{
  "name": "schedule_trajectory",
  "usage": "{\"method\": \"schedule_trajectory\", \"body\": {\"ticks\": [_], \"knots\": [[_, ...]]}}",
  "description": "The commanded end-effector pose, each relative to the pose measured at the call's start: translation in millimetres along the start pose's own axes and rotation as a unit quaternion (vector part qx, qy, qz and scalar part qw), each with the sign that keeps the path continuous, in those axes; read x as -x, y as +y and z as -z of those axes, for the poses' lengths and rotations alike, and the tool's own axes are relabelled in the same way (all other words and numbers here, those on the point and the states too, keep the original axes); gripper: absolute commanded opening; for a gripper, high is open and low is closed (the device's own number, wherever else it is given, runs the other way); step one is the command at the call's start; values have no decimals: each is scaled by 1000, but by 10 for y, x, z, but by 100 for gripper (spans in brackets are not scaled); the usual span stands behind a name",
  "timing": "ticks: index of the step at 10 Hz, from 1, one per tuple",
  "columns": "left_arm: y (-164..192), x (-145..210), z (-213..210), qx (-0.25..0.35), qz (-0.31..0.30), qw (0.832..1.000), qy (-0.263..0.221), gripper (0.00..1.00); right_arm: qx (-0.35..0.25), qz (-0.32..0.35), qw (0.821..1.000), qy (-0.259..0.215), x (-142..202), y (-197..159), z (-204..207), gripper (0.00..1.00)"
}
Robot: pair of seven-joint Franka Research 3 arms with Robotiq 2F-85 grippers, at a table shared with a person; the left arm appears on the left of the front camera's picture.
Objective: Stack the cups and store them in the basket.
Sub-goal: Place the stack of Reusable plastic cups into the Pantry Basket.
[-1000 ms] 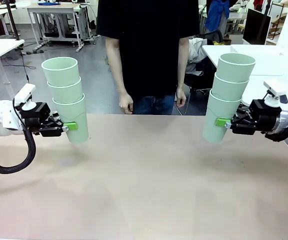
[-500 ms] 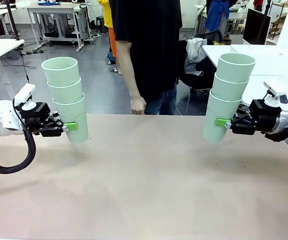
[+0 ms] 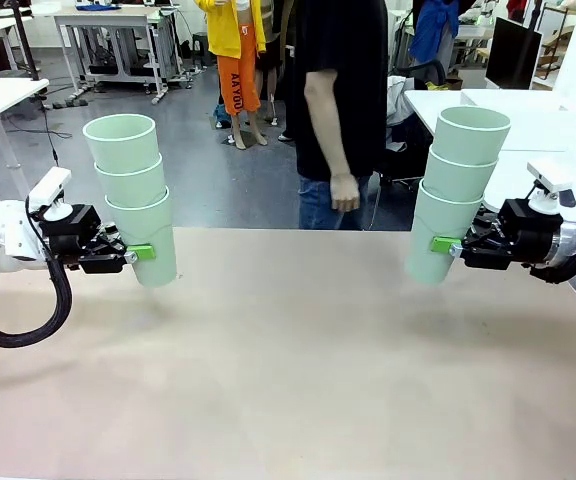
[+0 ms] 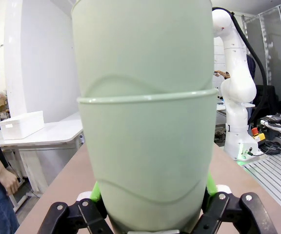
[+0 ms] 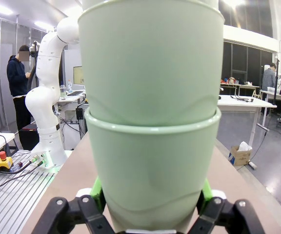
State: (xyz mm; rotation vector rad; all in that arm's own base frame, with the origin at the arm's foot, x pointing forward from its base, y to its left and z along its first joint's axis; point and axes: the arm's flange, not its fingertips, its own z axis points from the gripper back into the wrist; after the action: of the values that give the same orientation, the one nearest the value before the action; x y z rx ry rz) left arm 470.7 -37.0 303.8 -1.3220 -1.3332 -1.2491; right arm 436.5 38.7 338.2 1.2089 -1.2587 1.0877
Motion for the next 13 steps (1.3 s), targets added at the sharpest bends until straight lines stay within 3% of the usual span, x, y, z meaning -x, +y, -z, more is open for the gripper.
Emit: {"method": "schedule_trajectory", "body": {"ticks": [1,13], "knots": [[-11,-42,15,2,4,1000,-2,85,-2,-5,1000,2,-51,6,6,86],[-11,-42,15,2,4,1000,-2,85,-2,-5,1000,2,-51,6,6,86]]}}
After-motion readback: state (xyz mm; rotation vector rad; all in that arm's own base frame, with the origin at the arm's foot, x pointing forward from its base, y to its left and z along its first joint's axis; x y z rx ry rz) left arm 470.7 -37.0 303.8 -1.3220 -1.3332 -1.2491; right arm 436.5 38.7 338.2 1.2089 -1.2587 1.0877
